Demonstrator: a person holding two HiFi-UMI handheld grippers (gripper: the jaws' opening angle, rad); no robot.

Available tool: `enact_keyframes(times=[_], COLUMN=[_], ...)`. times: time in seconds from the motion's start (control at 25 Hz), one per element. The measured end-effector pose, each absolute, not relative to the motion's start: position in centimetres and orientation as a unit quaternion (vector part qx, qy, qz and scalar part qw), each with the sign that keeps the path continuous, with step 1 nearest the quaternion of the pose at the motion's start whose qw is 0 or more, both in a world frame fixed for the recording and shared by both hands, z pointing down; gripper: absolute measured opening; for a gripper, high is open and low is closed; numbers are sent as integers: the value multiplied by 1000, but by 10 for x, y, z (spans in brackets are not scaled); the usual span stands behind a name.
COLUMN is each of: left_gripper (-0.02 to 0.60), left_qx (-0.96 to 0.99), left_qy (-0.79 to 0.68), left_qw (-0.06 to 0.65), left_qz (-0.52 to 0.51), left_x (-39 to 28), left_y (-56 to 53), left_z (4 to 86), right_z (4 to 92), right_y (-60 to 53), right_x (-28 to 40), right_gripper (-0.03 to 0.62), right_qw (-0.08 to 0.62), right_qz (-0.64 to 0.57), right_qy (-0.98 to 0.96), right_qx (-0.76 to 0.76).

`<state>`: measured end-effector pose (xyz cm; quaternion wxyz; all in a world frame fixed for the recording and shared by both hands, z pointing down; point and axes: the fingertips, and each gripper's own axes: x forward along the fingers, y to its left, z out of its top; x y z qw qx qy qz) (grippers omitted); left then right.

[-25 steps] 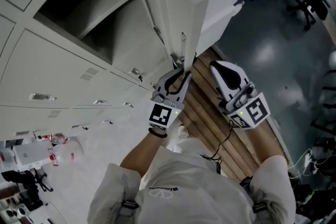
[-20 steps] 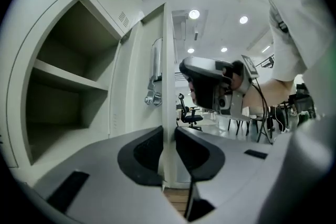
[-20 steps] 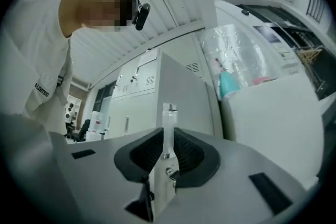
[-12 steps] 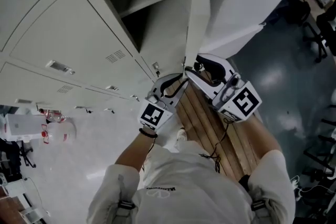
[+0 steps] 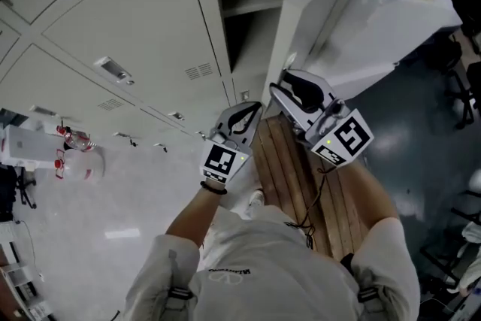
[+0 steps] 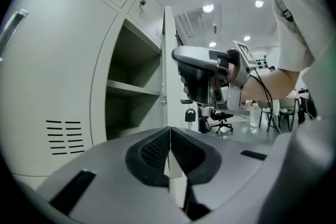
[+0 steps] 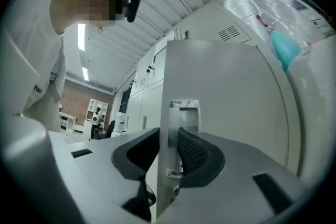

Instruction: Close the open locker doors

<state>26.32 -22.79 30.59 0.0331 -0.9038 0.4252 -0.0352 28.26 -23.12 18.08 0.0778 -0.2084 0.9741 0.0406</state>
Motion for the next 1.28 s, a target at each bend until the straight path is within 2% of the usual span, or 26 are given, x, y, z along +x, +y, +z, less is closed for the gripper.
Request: enact_keyframes(times=[0.52,0.8,1.28], left_gripper=[5,5,5], left_qx=[-863,-848,-821], left_qy=[502,524,567], left_qw=[58,69,51], left_qz=[-17,-32,-42], left_x=[221,219,202], left_y=[-275,-311,-339], left_z=[285,288,298], right_z=[179,179,179], right_y=[-287,-311,-336], right_x=[221,210,198], right_gripper=[97,61,46], right_qw=[78,76,78], right_qz=[60,57,51], right_qy=[975,971,964], right_qx=[-198,-218,-250])
